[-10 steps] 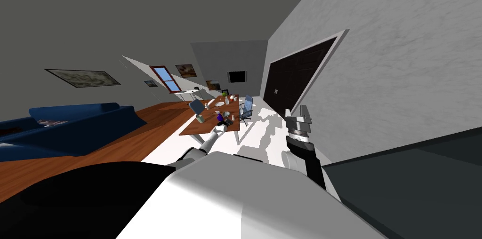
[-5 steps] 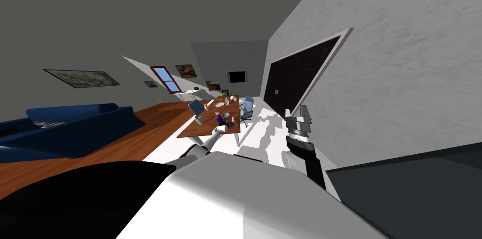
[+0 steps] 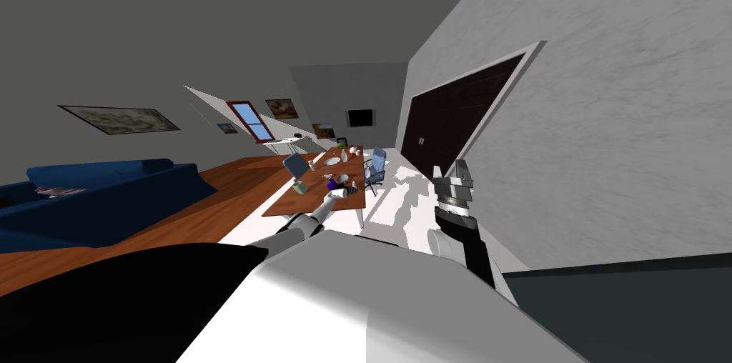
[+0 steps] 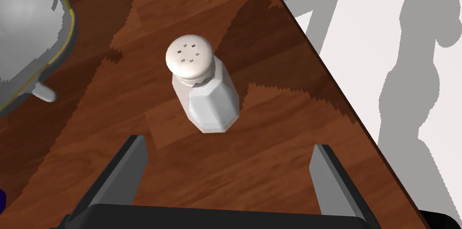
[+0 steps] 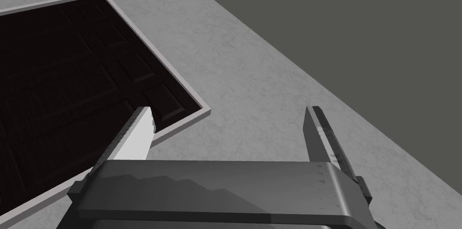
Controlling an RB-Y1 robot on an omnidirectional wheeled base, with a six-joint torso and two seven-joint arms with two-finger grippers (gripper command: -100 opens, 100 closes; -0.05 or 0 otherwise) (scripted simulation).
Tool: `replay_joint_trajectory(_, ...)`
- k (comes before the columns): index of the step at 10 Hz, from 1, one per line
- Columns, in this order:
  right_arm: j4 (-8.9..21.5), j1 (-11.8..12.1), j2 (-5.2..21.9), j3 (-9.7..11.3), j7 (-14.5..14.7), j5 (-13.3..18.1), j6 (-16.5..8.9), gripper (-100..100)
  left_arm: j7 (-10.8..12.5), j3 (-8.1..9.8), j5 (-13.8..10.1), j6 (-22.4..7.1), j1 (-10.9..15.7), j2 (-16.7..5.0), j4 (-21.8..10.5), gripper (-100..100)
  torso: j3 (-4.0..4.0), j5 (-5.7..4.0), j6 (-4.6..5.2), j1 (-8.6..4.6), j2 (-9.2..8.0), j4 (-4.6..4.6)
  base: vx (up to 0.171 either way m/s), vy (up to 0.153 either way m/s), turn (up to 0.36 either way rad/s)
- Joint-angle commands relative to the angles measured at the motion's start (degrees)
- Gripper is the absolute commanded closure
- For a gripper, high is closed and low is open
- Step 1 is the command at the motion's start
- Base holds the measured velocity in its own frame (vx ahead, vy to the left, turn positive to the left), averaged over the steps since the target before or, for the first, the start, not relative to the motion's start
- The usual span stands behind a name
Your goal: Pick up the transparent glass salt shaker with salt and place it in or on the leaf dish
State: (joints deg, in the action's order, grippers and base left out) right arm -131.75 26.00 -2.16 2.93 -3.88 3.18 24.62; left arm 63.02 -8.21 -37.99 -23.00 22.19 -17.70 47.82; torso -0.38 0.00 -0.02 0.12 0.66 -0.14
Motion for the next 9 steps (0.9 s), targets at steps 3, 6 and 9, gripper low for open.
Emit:
replay_joint_trajectory(3, 0.0, 0.0, 0.0, 0.0, 0.0, 0.0, 0.0, 0, 0.9, -0.16, -0.5, -0.5, 0.9, -0.2, -0.8, 0, 0.13, 0.02, -0.01, 0.03, -0.25, 0.03, 0.085, 0.031, -0.008)
replay_joint_trajectory(6, 0.0, 0.0, 0.0, 0.0, 0.0, 0.0, 0.0, 0, -0.1, -0.01, -0.8, 0.8, 0.9, 0.6, -2.1, 100, 0.25, -0.01, -0.01, -0.08, -0.45, 0.08, 0.044, 0.007, -0.008)
replay_joint_trajectory(9, 0.0, 0.0, 0.0, 0.0, 0.0, 0.0, 0.0, 0, -0.1, -0.01, -0.8, 0.8, 0.9, 0.5, -2.1, 100, 0.27, 0.01, 0.03, -0.1, -0.52, 0.07, 0.001, 0.001, 0.004)
